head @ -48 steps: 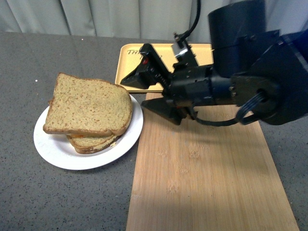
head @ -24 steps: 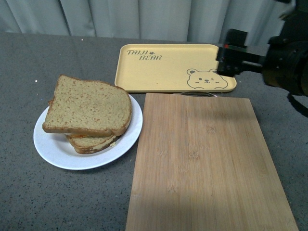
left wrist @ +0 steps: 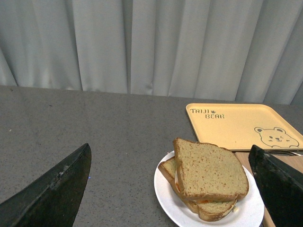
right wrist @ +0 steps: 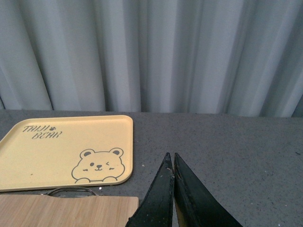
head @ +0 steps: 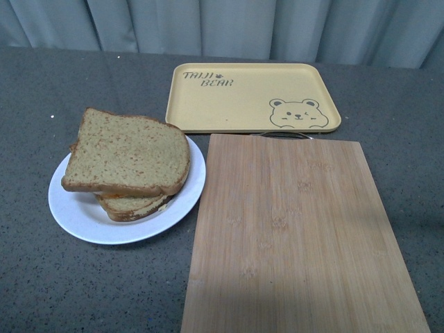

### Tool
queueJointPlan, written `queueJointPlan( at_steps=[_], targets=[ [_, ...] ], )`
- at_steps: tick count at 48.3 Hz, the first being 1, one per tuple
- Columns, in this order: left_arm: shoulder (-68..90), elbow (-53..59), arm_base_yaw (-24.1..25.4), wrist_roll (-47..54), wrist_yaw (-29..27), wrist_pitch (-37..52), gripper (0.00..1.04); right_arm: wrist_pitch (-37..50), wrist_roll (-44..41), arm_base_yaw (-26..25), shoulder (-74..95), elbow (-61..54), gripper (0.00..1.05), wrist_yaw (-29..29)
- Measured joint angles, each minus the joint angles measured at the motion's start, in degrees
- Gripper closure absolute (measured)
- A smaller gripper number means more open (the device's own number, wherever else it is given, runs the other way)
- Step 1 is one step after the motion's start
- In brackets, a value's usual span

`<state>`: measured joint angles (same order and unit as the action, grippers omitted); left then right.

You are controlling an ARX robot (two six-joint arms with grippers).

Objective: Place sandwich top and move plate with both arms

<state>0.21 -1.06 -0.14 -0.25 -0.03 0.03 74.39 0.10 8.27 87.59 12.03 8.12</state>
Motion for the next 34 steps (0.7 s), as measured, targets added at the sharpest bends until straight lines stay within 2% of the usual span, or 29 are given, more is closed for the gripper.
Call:
queueJointPlan(
  at_steps=[12, 19, 23, 34],
  targets=[
    [0.0, 0.0, 0.0, 0.0, 0.0, 0.0, 0.07, -5.46, -0.07, -2.32, -10.45, -5.22, 1.04, -2.25],
    [0.0, 0.0, 0.0, 0.0, 0.0, 0.0, 0.07, -16.24, -0.04, -3.69, -22.45, -6.86, 1.04, -3.76],
    [-0.02, 0.0, 0.0, 0.02, 0.0, 0.0, 0.07, -18.93, -0.09, -6.23, -26.67, -7.69, 1.04, -7.3],
    [-0.02, 0.0, 0.0, 0.0, 0.02, 0.0, 0.07, -27.56, -0.07, -8.13, -37.99, -10.36, 1.04, -8.02]
  ],
)
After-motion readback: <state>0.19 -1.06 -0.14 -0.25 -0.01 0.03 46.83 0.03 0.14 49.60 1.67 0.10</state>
